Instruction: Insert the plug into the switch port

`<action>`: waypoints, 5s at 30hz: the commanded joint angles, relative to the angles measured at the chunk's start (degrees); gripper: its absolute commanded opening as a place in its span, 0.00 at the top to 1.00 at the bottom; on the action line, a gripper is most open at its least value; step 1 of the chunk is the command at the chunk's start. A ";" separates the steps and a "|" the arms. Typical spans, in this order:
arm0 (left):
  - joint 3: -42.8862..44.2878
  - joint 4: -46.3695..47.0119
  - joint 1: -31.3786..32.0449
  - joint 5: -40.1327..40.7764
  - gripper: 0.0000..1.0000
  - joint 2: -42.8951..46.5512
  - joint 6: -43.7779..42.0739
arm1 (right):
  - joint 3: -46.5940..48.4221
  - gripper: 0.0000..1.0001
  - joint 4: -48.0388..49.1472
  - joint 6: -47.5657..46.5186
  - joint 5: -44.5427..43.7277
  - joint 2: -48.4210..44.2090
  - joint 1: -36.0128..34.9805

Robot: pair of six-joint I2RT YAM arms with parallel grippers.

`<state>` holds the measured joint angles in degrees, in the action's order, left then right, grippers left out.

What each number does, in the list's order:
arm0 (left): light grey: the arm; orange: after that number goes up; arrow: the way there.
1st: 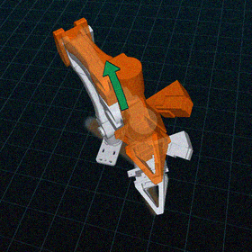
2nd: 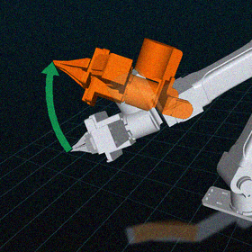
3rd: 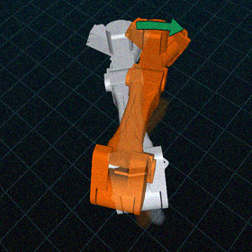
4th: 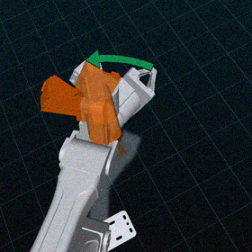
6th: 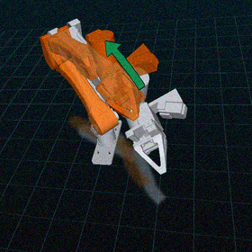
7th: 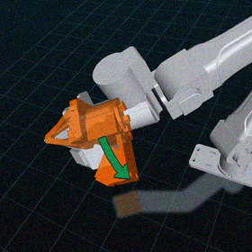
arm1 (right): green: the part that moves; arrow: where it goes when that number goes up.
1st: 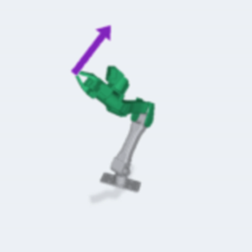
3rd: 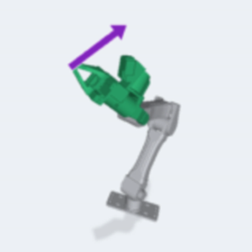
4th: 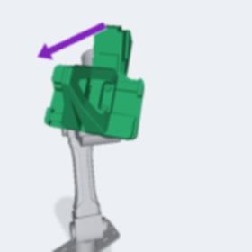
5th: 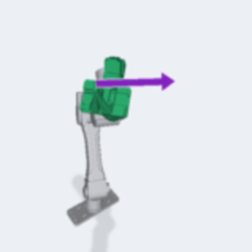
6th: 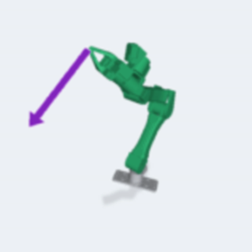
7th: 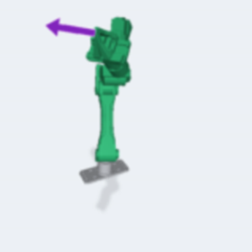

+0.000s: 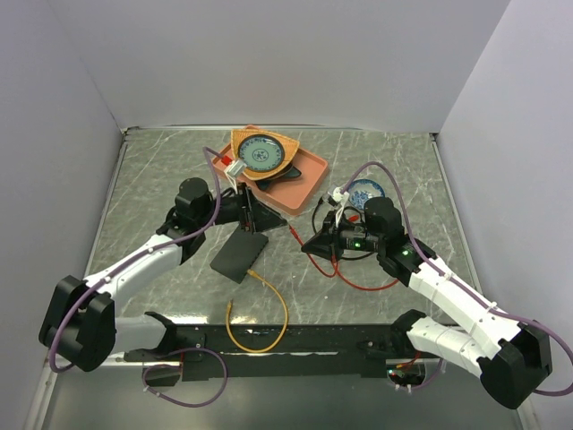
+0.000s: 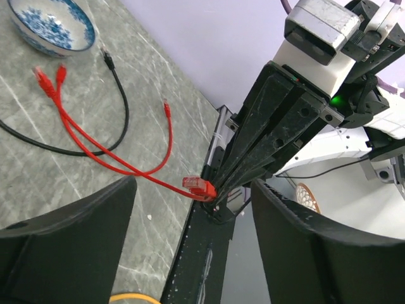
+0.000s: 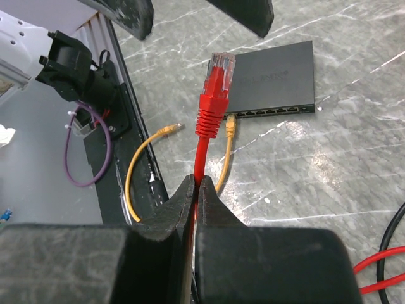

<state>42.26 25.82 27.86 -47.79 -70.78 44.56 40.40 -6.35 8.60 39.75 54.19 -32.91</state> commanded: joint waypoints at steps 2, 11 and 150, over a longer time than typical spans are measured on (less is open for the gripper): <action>3.88 3.44 2.20 -1.08 0.28 -1.90 0.00 | -0.06 1.00 3.10 0.81 0.59 -1.37 -0.14; 6.52 2.39 5.10 -0.90 0.52 -5.06 -0.78 | -0.50 1.00 3.36 1.16 -0.02 -1.90 -0.23; 0.28 -26.97 -19.86 23.98 0.03 -10.23 -12.47 | 10.75 1.00 -2.45 -2.36 -35.61 32.72 -20.36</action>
<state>42.81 -1.87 8.67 -16.69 -78.26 33.82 49.08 -14.04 5.96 8.21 85.12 -52.21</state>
